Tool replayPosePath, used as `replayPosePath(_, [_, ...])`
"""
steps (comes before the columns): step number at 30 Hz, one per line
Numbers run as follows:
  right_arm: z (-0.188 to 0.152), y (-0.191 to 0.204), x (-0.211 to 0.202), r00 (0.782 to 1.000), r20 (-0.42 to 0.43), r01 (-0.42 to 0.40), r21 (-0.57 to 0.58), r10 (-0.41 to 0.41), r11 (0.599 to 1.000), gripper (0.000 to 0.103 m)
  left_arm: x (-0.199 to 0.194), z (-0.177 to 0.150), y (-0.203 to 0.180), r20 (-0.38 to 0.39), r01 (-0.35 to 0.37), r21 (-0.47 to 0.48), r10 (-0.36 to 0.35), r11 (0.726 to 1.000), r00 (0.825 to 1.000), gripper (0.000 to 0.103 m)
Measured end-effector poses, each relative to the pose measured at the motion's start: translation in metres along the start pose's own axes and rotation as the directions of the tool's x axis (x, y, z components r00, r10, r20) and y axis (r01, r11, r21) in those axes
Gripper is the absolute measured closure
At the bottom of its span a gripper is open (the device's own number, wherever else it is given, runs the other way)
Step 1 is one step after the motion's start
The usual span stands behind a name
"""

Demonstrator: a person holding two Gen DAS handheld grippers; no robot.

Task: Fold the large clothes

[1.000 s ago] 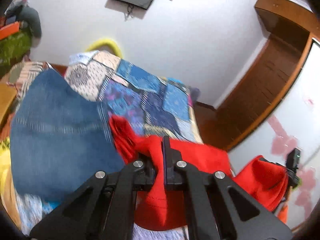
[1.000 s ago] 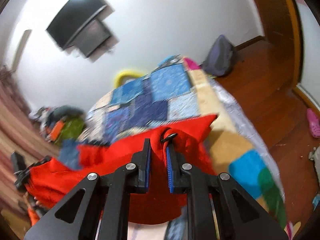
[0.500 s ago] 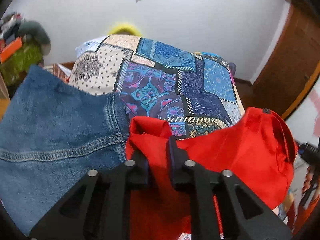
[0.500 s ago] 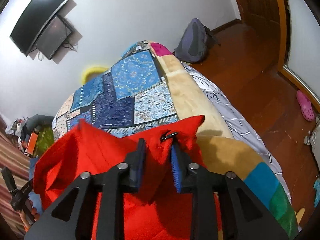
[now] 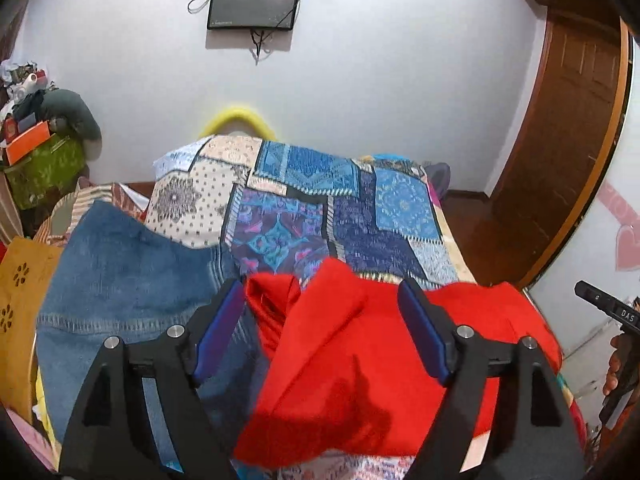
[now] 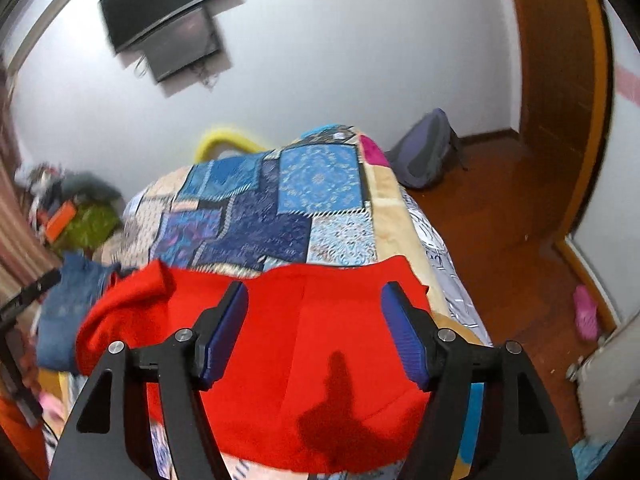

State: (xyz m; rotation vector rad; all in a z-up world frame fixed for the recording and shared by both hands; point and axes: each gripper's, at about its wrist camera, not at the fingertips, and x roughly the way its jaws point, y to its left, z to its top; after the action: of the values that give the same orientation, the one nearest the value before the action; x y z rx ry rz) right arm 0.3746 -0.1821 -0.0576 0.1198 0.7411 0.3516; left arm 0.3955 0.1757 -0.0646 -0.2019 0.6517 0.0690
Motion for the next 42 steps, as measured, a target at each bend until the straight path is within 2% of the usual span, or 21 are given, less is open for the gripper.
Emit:
replayPosePath(4, [-0.013,0.017,-0.001,1.000,-0.023,0.006,-0.079,-0.007,0.997,0.035,-0.003,-0.026,0.008,-0.056,-0.001,-0.033,-0.001,0.999,0.998,0.023])
replayPosePath(8, [-0.024,0.030,0.002,0.999,-0.048,0.011,-0.135,-0.018,0.991,0.032,-0.002,-0.061,0.022,-0.127,0.005,-0.117,-0.020,0.993,0.992,0.023])
replayPosePath(10, [-0.030,0.035,0.005,0.998,-0.067,0.010,-0.154,-0.021,0.988,0.032,-0.002,-0.081,0.028,-0.127,0.022,-0.166,-0.043,0.986,0.991,0.023])
replayPosePath(13, [-0.040,0.038,0.009,0.994,-0.107,-0.001,-0.163,-0.016,0.987,0.032,0.003,-0.106,0.030,-0.148,0.003,-0.175,-0.029,0.985,0.989,0.022])
replayPosePath(19, [-0.054,0.042,0.016,0.988,-0.145,0.025,-0.215,-0.057,0.976,0.032,0.026,-0.138,0.033,-0.209,0.015,-0.247,-0.069,0.969,0.975,0.023])
replayPosePath(23, [-0.059,0.042,0.022,0.984,-0.162,0.037,-0.232,-0.076,0.972,0.032,0.053,-0.148,0.041,-0.239,0.045,-0.336,-0.132,0.941,0.962,0.023])
replayPosePath(27, [-0.064,0.041,0.033,0.979,-0.185,0.040,-0.233,-0.085,0.972,0.032,0.072,-0.147,0.047,-0.199,0.093,-0.408,-0.188,0.908,0.962,0.023])
replayPosePath(30, [-0.065,0.040,0.044,0.973,-0.212,0.040,-0.231,-0.091,0.972,0.032,0.087,-0.146,0.046,-0.181,0.140,-0.436,-0.239,0.889,0.954,0.022])
replayPosePath(32, [-0.066,0.041,0.049,0.970,-0.223,0.040,-0.230,-0.093,0.972,0.032,0.096,-0.147,0.047,-0.159,0.190,-0.482,-0.298,0.855,0.941,0.022])
replayPosePath(33, [-0.067,0.041,0.051,0.970,-0.226,0.040,-0.230,-0.093,0.972,0.032,0.100,-0.147,0.046,-0.147,0.198,-0.494,-0.306,0.846,0.940,0.022])
replayPosePath(37, [-0.070,0.042,0.059,0.966,-0.245,0.033,-0.217,-0.087,0.976,0.032,0.105,-0.143,0.040,-0.154,0.179,-0.487,-0.285,0.855,0.946,0.022])
replayPosePath(38, [-0.071,0.042,0.060,0.964,-0.252,0.030,-0.213,-0.084,0.977,0.032,0.105,-0.142,0.039,-0.156,0.176,-0.487,-0.283,0.855,0.946,0.024])
replayPosePath(39, [-0.071,0.042,0.061,0.963,-0.258,0.028,-0.209,-0.083,0.977,0.032,0.104,-0.141,0.037,-0.145,0.198,-0.492,-0.304,0.848,0.941,0.040])
replayPosePath(40, [-0.072,0.043,0.062,0.961,-0.264,0.025,-0.207,-0.081,0.978,0.032,0.104,-0.139,0.036,-0.135,0.239,-0.498,-0.347,0.833,0.928,0.064])
replayPosePath(41, [-0.073,0.044,0.062,0.961,-0.265,0.026,-0.208,-0.081,0.978,0.032,0.104,-0.137,0.033,-0.138,0.278,-0.515,-0.398,0.811,0.907,0.068])
replayPosePath(42, [-0.074,0.045,0.062,0.961,-0.265,0.026,-0.211,-0.083,0.977,0.032,0.101,-0.136,0.032,-0.136,0.270,-0.516,-0.389,0.813,0.911,0.073])
